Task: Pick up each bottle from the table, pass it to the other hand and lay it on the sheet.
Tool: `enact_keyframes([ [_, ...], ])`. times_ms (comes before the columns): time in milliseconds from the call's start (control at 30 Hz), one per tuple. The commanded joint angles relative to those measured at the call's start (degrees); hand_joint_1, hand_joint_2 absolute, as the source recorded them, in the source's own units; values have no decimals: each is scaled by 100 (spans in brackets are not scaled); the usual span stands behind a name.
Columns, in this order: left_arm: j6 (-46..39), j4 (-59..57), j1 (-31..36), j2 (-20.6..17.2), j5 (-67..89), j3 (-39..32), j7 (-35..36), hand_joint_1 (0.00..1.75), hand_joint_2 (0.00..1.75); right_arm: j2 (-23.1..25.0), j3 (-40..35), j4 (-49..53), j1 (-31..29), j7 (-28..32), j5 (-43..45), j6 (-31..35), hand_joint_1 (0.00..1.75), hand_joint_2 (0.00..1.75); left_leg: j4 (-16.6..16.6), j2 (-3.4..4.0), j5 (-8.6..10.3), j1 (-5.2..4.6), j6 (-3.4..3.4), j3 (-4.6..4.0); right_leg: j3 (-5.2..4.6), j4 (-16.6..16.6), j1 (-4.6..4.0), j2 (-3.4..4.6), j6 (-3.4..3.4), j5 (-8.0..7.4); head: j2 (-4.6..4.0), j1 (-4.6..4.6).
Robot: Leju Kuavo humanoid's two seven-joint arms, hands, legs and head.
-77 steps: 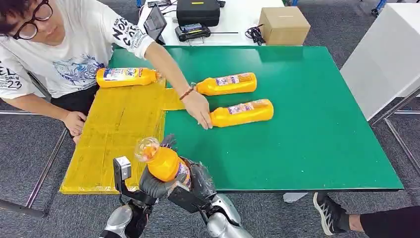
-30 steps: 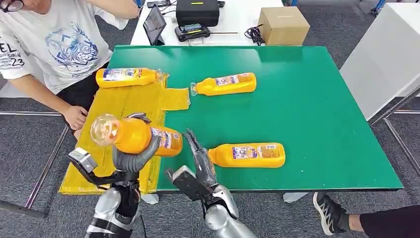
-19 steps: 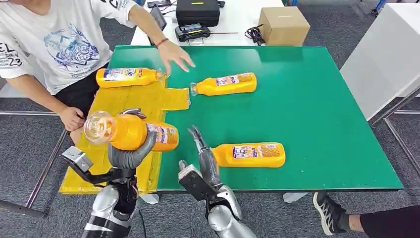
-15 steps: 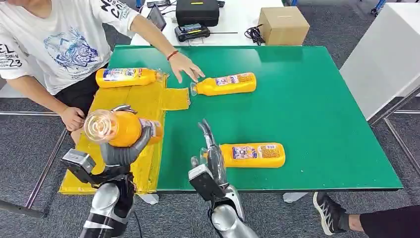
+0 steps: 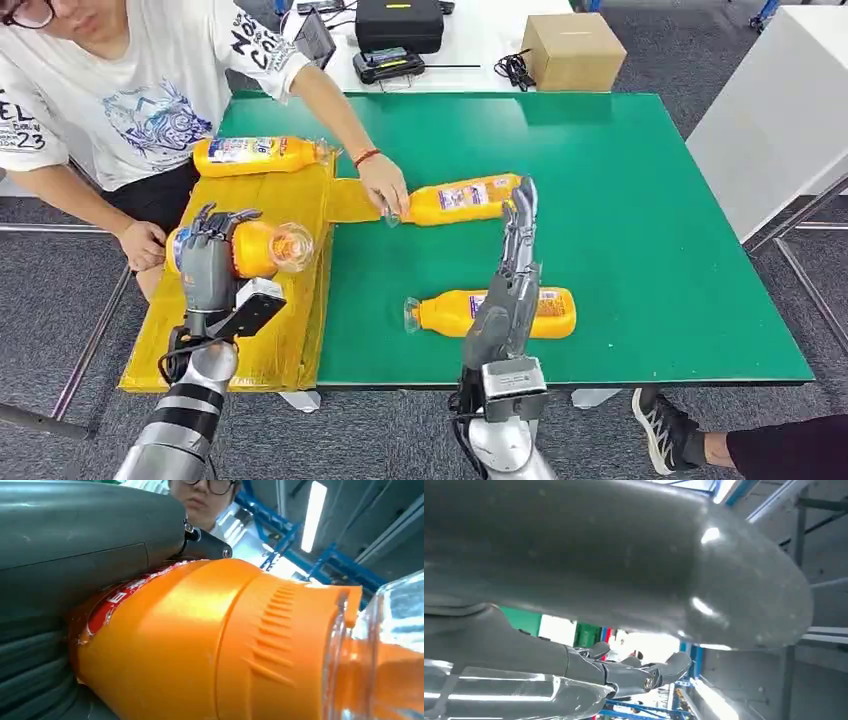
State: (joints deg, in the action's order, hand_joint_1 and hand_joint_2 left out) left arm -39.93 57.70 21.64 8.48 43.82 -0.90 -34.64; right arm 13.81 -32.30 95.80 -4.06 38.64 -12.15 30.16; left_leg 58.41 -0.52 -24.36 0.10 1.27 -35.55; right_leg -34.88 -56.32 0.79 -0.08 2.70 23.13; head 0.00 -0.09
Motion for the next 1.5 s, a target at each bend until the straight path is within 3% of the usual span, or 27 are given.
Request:
enact_keyframes([
  [33,-7,-1481,631,-118,1766,-1034,346,175,175,-291,-267,83,-185,-72,30,-24,0,0,-6,16,-9,3,-6,28,23,6,-4,13,-8,4,0,2],
  [200,-7,-1736,683,-105,2210,-1610,246,175,175,-277,-275,-119,-164,-43,-13,-49,0,0,-7,21,-12,8,-9,39,35,8,-9,16,-14,6,0,0],
  [233,-7,-1695,664,-122,2360,-1610,311,175,175,-278,-281,-125,-168,-49,-4,-69,0,175,-7,21,-12,7,-9,39,36,9,-9,16,-13,6,0,0],
  [467,-7,-2567,907,-435,2889,-1088,847,175,175,-258,-303,-211,-243,-176,6,-327,0,175,-8,5,-7,5,-5,29,28,6,-5,4,-9,7,0,0],
  [700,275,-3049,1023,-587,2905,-761,815,175,175,-237,-287,-278,-252,-201,25,-432,0,175,-5,4,-4,5,-5,18,18,4,-4,4,-7,4,0,0],
  [800,824,-3208,1010,-828,3184,-273,999,175,175,-224,-239,-318,-249,-220,115,-666,0,175,-6,7,-5,4,-5,21,20,5,-4,5,-8,5,0,0],
  [1000,1470,-3325,987,-966,2997,-145,929,175,175,-180,-237,-431,-259,-235,140,-861,0,175,-8,10,-4,4,-6,25,21,4,-3,9,-8,2,0,0],
  [1133,2501,-3494,1062,-1142,2836,41,838,175,175,-138,-235,-607,-310,-259,200,-1054,0,175,-13,22,-6,6,-9,54,48,7,-6,21,-14,0,0,0],
  [1367,3125,-3515,1085,-1381,2659,288,732,175,175,-4,-209,-686,-303,-339,199,-1346,0,175,-21,24,-2,4,-14,104,93,3,-4,24,-21,-1,0,0],
  [1400,3195,-3534,1091,-1403,2664,339,727,161,175,6,-202,-710,-307,-346,197,-1360,0,175,-19,20,-5,4,-20,109,96,2,-4,21,-21,0,0,0],
  [1433,3501,-3569,1108,-1459,2590,404,721,21,175,34,-185,-782,-328,-360,225,-1424,0,175,-24,33,-2,7,-23,112,96,6,-8,33,-26,-7,0,0],
  [1467,3628,-3582,1108,-1530,2640,557,758,0,175,48,-173,-816,-333,-353,245,-1468,0,175,-23,29,0,4,-27,115,99,3,-5,29,-27,-7,0,0],
  [1500,3723,-3607,1104,-1578,2644,612,757,0,175,56,-177,-856,-345,-350,248,-1491,0,175,-22,20,3,3,-30,115,100,-1,-4,22,-34,-9,0,0],
])
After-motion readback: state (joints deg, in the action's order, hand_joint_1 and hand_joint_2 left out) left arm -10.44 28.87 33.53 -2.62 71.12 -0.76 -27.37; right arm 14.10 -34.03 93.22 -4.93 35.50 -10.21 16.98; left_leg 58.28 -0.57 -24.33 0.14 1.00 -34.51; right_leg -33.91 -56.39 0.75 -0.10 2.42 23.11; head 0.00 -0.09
